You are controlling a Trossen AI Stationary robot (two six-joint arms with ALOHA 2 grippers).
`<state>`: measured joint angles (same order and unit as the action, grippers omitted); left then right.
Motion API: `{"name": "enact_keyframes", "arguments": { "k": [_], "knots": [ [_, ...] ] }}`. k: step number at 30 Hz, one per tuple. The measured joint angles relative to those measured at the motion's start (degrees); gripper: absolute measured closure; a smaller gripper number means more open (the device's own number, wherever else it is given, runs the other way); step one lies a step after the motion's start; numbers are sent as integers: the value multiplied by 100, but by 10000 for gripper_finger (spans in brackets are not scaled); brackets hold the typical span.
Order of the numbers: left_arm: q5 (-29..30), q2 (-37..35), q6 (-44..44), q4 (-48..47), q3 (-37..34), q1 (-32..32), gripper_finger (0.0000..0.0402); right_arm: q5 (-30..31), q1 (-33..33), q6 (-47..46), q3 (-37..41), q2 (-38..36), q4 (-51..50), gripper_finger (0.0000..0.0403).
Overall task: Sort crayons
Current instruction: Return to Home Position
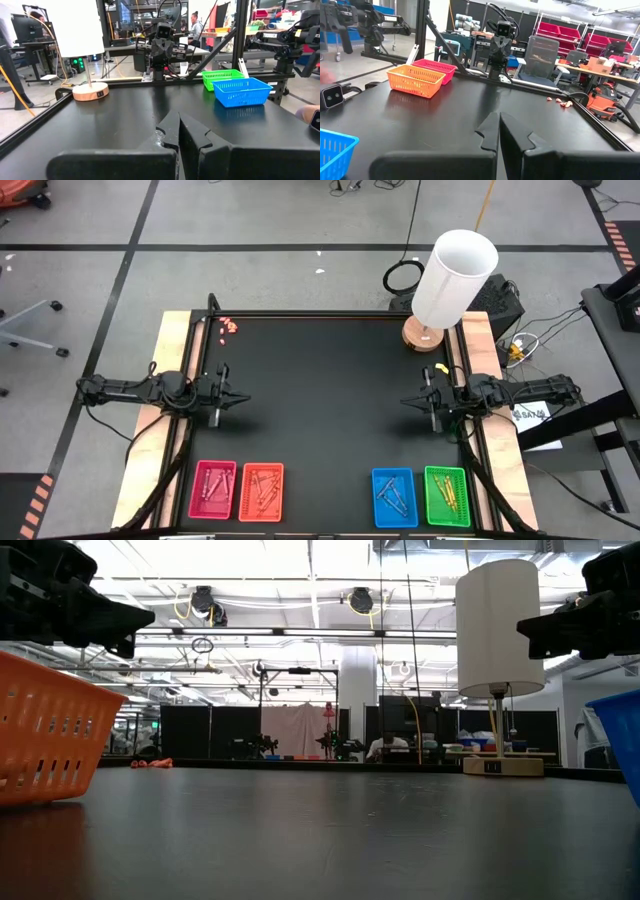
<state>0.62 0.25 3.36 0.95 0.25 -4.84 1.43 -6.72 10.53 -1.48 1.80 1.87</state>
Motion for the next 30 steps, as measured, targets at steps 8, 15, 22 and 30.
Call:
{"name": "enact_keyframes", "arguments": {
  "k": [8, 15, 22, 30],
  "knots": [
    [0, 0, 2, 7, 0, 0, 395, 0, 0, 0, 0, 0, 0, 403],
    [1, 0, 2, 11, 0, 0, 395, 0, 0, -304, 0, 0, 2, 403],
    [2, 0, 2, 17, 0, 0, 395, 0, 0, -383, 0, 0, 2, 403],
    [2, 0, 3, 20, 0, 0, 395, 12, 0, -706, 0, 0, 7, 403]
  ]
}}
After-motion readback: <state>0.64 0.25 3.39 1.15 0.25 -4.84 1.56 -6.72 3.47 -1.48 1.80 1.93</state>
